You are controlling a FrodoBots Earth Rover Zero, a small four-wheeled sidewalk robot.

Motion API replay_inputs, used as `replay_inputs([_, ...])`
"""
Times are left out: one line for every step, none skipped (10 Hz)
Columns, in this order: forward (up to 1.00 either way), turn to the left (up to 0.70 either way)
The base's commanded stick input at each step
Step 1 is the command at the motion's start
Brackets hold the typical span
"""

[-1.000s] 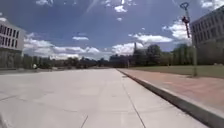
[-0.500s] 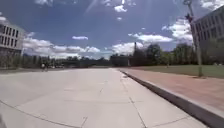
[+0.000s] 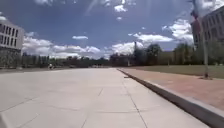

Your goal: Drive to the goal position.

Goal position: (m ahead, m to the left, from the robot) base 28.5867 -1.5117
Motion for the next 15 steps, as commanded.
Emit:
replay_inputs([0.70, 0.00])
replay_inputs([0.70, 0.00])
replay_inputs([0.70, 0.00])
replay_inputs([0.70, 0.00])
replay_inputs([0.70, 0.00])
replay_inputs([0.70, 0.00])
replay_inputs([0.70, 0.00])
replay_inputs([0.70, 0.00])
replay_inputs([0.70, 0.00])
replay_inputs([0.70, 0.00])
replay_inputs([0.70, 0.00])
replay_inputs([0.70, 0.00])
replay_inputs([0.70, 0.00])
replay_inputs([0.70, 0.00])
replay_inputs([0.70, 0.00])
